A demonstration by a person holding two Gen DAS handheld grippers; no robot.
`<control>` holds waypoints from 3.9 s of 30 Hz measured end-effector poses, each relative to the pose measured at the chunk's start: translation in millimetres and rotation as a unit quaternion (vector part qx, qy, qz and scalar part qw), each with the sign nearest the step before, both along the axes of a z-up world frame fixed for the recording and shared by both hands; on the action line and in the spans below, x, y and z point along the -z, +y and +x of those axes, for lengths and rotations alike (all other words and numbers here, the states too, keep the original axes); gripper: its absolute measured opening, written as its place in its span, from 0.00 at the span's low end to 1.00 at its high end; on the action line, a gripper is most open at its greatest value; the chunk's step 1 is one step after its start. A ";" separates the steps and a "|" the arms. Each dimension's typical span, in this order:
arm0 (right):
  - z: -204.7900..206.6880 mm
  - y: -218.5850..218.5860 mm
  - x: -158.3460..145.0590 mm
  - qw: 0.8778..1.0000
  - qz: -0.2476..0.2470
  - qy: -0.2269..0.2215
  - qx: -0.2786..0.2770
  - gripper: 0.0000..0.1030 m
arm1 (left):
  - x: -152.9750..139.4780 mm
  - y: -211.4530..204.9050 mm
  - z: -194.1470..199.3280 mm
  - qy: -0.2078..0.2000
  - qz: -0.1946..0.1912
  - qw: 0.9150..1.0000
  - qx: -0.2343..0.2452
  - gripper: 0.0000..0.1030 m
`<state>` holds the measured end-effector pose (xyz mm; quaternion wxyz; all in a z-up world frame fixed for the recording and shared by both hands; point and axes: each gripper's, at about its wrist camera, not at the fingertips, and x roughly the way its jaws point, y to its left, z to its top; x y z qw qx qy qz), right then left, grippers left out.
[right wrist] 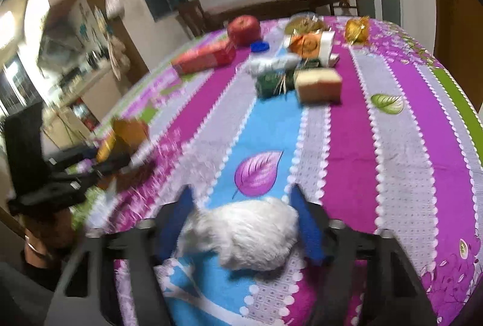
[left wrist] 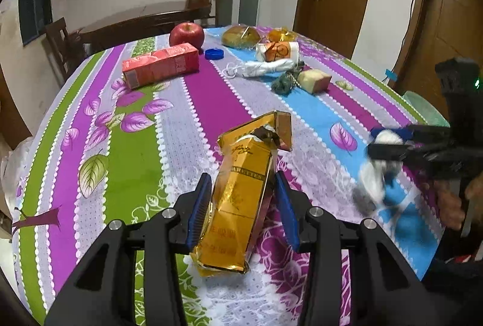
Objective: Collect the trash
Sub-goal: 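Grasp the gold cigarette pack with the left tool while the right tool grasps the white towel, then carry the gold pack and white towel over the green bin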
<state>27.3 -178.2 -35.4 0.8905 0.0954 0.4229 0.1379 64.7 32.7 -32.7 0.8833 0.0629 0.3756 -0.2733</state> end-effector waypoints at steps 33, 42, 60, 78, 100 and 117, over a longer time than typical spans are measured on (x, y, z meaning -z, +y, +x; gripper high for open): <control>-40.2 -18.9 -13.4 0.999 -0.020 -0.015 0.023 0.41 | 1.8 -34.4 4.5 0.007 0.107 0.992 -0.069 0.36; -44.4 -23.5 -43.7 0.997 -0.034 -0.061 0.026 0.41 | -18.8 -58.7 6.0 -0.024 0.122 0.988 -0.095 0.36; -50.4 -60.1 -90.9 0.987 -0.055 -0.127 0.076 0.41 | -54.8 -107.6 3.9 -0.087 0.148 0.982 -0.080 0.36; -91.7 -198.7 -136.8 0.960 -0.105 -0.158 0.205 0.41 | -83.7 -255.9 -0.4 -0.140 0.159 0.977 0.028 0.36; -183.7 -392.1 -126.0 0.914 -0.141 -0.069 0.373 0.42 | -69.3 -443.5 -35.8 -0.143 0.156 0.962 0.175 0.36; -206.9 -455.0 -100.7 0.892 -0.162 0.014 0.421 0.42 | -45.3 -523.1 -62.8 -0.105 0.160 0.941 0.278 0.37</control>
